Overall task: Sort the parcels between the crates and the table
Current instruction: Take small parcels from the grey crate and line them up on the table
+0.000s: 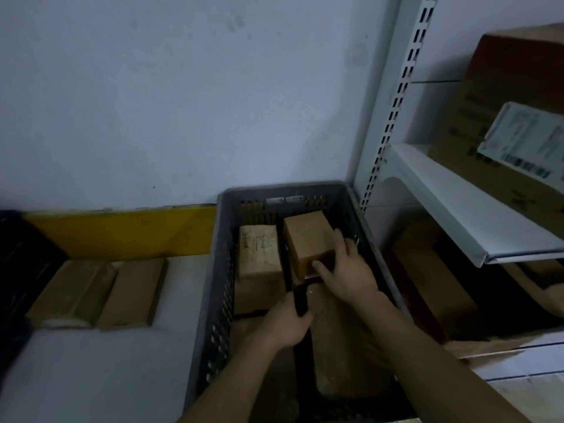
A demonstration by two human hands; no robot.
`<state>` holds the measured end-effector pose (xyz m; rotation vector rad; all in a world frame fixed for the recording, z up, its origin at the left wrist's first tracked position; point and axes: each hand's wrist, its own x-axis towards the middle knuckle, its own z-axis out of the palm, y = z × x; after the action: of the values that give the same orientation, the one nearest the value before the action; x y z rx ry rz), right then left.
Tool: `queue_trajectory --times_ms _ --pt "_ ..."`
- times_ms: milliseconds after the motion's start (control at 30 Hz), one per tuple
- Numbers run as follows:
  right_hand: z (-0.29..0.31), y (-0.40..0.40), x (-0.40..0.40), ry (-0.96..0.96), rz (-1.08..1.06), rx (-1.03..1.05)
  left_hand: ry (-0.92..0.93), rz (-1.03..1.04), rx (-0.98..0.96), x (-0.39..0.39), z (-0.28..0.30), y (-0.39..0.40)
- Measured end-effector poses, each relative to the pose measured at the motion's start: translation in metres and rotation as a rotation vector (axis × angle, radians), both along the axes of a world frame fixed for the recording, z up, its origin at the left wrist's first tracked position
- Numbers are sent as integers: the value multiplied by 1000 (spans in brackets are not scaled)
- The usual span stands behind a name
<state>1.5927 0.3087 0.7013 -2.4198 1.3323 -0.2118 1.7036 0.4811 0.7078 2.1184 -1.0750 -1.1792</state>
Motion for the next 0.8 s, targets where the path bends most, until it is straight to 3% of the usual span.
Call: queue_trajectory --times_ms 100,233,367,567,800 --pt "2 -10 19 -55 -143 246 161 42 85 -3 -17 -5" --pt "11 -25 29 -228 -285 492 196 -44 261 -13 -27 -4" --pt "11 -35 32 -283 -304 661 261 -108 382 -16 -30 -4" --pt "14 -31 42 -304 -158 759 324 9 307 -9 -70 -7" --pt "15 -34 54 -392 -217 786 151 24 147 -14 -33 -9"
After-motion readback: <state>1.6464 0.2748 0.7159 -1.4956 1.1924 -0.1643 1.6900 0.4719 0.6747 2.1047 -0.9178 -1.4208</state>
